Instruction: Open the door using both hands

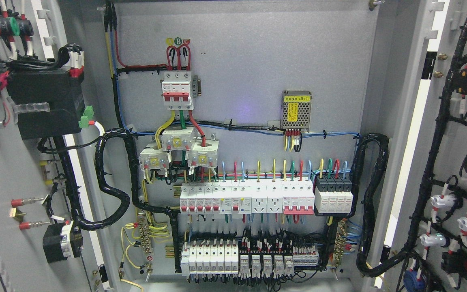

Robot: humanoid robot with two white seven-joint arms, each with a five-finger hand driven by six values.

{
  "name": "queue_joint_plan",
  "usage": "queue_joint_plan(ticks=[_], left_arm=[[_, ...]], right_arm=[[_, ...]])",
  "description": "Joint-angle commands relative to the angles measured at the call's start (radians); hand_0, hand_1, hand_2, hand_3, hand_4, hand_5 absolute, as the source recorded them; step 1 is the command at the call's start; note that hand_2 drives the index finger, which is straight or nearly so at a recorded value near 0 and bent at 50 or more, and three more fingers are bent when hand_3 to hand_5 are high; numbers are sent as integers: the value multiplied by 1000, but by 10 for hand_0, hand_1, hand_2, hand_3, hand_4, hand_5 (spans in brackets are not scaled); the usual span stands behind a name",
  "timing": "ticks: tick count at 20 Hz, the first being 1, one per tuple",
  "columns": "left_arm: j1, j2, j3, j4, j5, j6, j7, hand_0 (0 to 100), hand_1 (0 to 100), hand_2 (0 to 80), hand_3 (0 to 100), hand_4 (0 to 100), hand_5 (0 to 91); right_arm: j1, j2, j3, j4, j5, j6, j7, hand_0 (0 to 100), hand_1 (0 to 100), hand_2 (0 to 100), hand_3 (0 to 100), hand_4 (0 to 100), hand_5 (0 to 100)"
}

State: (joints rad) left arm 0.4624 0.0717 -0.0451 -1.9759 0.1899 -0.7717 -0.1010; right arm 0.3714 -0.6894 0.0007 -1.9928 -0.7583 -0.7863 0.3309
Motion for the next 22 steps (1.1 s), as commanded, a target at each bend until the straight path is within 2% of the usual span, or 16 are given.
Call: queue_joint_plan(ticks=[1,7,14,22], left_arm=[[4,0,65,-1,62,-383,-5,0,0,0,0,31,0],[15,5,132,0,103,-419,-3,0,0,0,0,31,0],[42,33,243,5,189,-419,-3,0,0,0,0,32,0],[36,71,313,41,241,-403,-3,0,0,0,0,31,0]], right_arm=[[0,-27,-16,52,-13,-36,2,107,0,0,0,0,0],[0,-39,-45,88,-15,-37,4,107,0,0,0,0,0],[1,-35,-82,98,-32,-39,4,107,0,0,0,0,0],[4,-36,-85,97,-78,-39,4,107,0,0,0,0,0]])
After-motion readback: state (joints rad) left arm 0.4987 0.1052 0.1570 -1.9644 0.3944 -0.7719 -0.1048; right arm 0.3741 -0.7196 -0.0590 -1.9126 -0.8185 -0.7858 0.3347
